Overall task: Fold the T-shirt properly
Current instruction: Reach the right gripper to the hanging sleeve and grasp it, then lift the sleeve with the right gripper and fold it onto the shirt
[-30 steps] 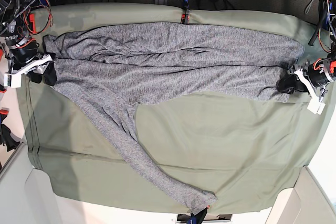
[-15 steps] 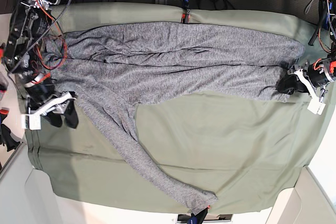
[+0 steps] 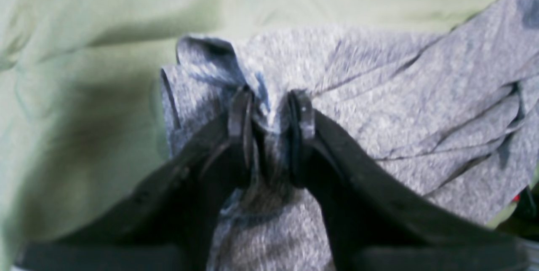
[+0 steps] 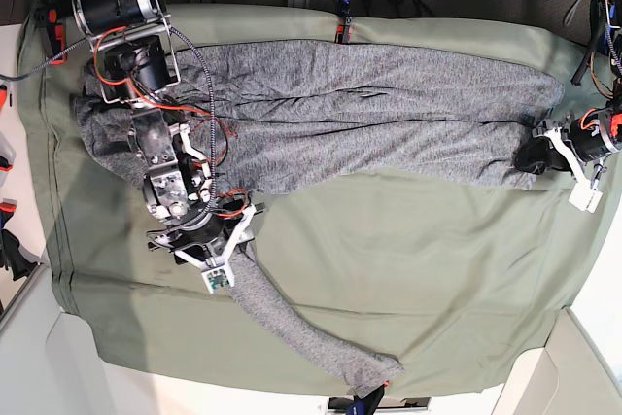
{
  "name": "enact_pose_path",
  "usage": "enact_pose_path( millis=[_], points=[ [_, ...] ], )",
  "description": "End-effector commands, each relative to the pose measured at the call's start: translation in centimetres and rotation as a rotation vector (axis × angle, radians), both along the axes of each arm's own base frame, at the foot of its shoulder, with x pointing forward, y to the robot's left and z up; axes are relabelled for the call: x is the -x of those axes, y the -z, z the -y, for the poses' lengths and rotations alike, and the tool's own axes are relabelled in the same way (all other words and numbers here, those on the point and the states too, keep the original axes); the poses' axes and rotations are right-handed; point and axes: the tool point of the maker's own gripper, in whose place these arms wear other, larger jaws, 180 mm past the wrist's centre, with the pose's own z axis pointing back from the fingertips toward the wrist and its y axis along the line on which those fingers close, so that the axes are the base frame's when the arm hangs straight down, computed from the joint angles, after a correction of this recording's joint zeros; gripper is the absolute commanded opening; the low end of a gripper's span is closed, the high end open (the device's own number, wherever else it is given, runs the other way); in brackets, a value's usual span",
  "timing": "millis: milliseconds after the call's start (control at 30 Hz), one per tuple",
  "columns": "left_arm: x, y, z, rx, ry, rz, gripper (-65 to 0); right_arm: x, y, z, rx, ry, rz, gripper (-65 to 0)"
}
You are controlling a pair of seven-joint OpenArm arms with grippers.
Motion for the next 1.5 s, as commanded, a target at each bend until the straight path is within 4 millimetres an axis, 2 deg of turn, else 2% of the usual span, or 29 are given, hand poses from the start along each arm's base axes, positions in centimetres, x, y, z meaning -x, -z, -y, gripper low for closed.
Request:
enact_pose_path(
  millis=[0, 133, 233, 300, 400, 533, 633, 700, 800, 933, 1033, 1100, 1200, 1233, 1300, 1367, 1400, 1467],
  points=[
    [-1.1, -1.9, -0.7, -0.005, -0.003, 0.057, -47.9, -1.4, -1.6, -0.9, 0.001, -0.014, 0.049, -33.7],
    [-1.1, -1.9, -0.7, -0.004, -0.003, 0.058, -47.9, -1.1, -0.5, -2.4, 0.003, -0.039, 0.016, -33.8],
    [-1.1, -1.9, -0.7, -0.004, -0.003, 0.057, -47.9, -1.1, -0.3, -1.9, 0.008, -0.003, 0.019, -35.4],
    [-1.1, -1.9, -0.7, -0.007, -0.002, 0.055, -47.9, -1.3, -0.4, -1.5, 0.037, 0.005, 0.030, -43.9],
    [-1.1, -1.9, -0.7, -0.007, -0.002, 0.056, -47.9, -1.4, -0.7, -1.5, 0.072, -0.008, 0.037, -65.0],
    [-1.2, -2.1, -0.5, -0.009, 0.005, 0.063, -47.9, -0.9, -2.1, -2.5, 0.055, -0.040, 0.024, -65.0],
    [-1.4, -2.4, -0.3, -0.015, 0.014, 0.072, -47.9, -0.2, -4.5, -4.0, 0.004, -0.068, 0.091, -65.0],
    [-1.4, -2.6, -0.1, -0.020, 0.025, 0.074, -47.9, 0.9, -5.9, -4.7, -0.026, -0.074, 0.116, -65.0],
    [-1.6, -3.1, 0.2, -0.024, 0.038, 0.088, -47.9, 2.9, -6.9, -5.7, -0.073, -0.097, 0.117, -65.0],
    [-1.8, -3.7, 0.5, -0.034, 0.054, 0.103, -47.4, 6.6, -6.7, -7.5, -0.128, -0.175, 0.108, -65.0],
    [-1.9, -4.0, 0.3, -0.037, 0.050, 0.109, -43.3, 10.1, -6.4, -8.9, -0.185, -0.242, 0.090, -65.0],
    [-1.9, -4.1, 0.2, -0.037, 0.047, 0.111, -40.9, 12.1, -6.3, -9.2, -0.209, -0.261, 0.092, -65.0],
    [-2.0, -4.1, 0.2, -0.036, 0.046, 0.113, -40.6, 13.4, -5.9, -8.8, -0.238, -0.256, 0.081, -65.0],
    [-1.9, -4.1, 0.2, -0.036, 0.046, 0.112, -40.6, 13.5, -5.8, -8.6, -0.240, -0.255, 0.077, -64.6],
    [-1.9, -4.0, 0.2, -0.038, 0.047, 0.109, -40.6, 13.2, -5.9, -8.3, -0.245, -0.232, 0.086, -43.7],
    [-1.9, -4.0, 0.2, -0.038, 0.047, 0.108, -40.6, 12.2, -6.9, -7.8, -0.266, -0.185, 0.139, -28.3],
    [-1.9, -4.0, 0.2, -0.038, 0.048, 0.108, -40.6, 11.7, -7.5, -7.7, -0.274, -0.171, 0.166, -25.1],
    [-1.9, -4.0, 0.2, -0.038, 0.048, 0.108, -40.6, 10.5, -8.7, -7.6, -0.285, -0.144, 0.207, -24.7]
  ],
)
